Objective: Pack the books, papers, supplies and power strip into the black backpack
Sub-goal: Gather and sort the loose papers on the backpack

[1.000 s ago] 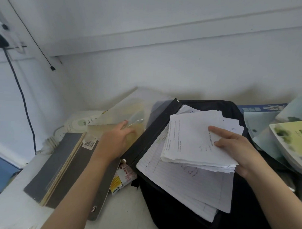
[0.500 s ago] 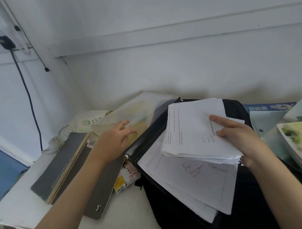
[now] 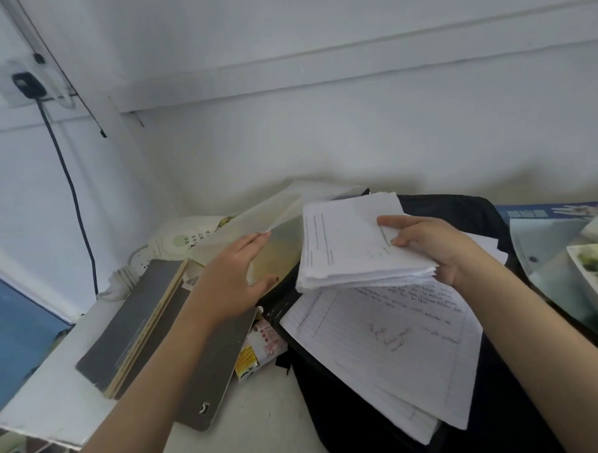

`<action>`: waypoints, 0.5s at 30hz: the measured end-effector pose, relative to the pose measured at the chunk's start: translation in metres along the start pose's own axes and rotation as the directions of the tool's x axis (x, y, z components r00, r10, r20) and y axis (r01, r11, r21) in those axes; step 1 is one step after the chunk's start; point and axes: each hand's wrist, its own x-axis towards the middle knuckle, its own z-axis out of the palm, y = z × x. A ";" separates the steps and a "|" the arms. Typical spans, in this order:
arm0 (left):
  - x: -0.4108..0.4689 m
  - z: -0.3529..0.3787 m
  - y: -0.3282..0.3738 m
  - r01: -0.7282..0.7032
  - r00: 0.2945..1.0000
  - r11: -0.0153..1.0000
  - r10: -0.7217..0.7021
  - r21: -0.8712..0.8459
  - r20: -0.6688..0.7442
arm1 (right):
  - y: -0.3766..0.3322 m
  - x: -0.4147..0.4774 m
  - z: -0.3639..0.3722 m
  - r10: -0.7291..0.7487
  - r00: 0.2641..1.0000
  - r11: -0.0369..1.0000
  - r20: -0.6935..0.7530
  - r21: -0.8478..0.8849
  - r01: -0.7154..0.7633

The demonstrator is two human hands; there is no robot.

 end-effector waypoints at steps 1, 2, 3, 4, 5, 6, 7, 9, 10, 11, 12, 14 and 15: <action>0.000 -0.001 0.001 -0.005 1.000 1.000 0.005 0.002 -0.004 | -0.002 0.005 0.006 -0.018 1.000 1.000 -0.025 0.020 0.018; -0.001 -0.001 0.002 -0.006 1.000 1.000 0.006 0.005 -0.007 | -0.002 0.010 0.013 -0.034 0.998 0.999 -0.055 0.024 0.035; -0.001 -0.002 0.004 -0.006 1.000 1.000 0.006 0.009 -0.010 | -0.002 0.015 0.020 -0.043 0.995 0.999 -0.087 0.013 0.044; -0.002 -0.002 0.005 -0.010 1.000 1.000 0.010 0.016 -0.012 | -0.002 0.020 0.027 -0.045 0.992 0.999 -0.119 -0.008 0.044; -0.002 -0.002 0.006 -0.020 1.000 0.999 0.020 0.029 -0.013 | -0.001 0.024 0.035 -0.045 0.988 0.999 -0.147 -0.026 0.041; -0.002 -0.002 0.006 -0.030 0.999 0.998 0.031 0.047 -0.013 | 0.001 0.027 0.043 -0.047 0.984 0.999 -0.172 -0.030 0.042; -0.002 -0.002 0.006 -0.037 0.999 0.997 0.038 0.064 -0.011 | 0.002 0.029 0.051 -0.052 0.981 0.999 -0.189 -0.021 0.049; -0.002 -0.001 0.006 -0.029 0.999 0.997 0.031 0.073 -0.016 | 0.005 0.031 0.067 -0.060 0.976 0.998 -0.210 0.015 0.064; -0.002 -0.001 0.007 -0.024 0.999 0.998 0.026 0.064 -0.021 | 0.006 0.031 0.073 -0.062 0.974 0.997 -0.219 0.031 0.071; -0.002 -0.001 0.008 -0.025 0.999 0.998 0.027 0.054 -0.028 | 0.007 0.032 0.079 -0.067 0.971 0.996 -0.229 0.040 0.078; -0.002 -0.001 0.008 -0.028 0.999 0.998 0.029 0.047 -0.032 | 0.007 0.032 0.083 -0.071 0.969 0.996 -0.235 0.041 0.083; -0.002 -0.001 0.009 -0.025 0.999 0.999 0.026 0.041 -0.033 | 0.007 0.032 0.087 -0.089 0.966 0.995 -0.243 0.018 0.096; -0.002 -0.001 0.009 -0.014 0.999 0.999 0.015 0.035 -0.030 | 0.006 0.032 0.087 -0.105 0.963 0.994 -0.247 -0.015 0.105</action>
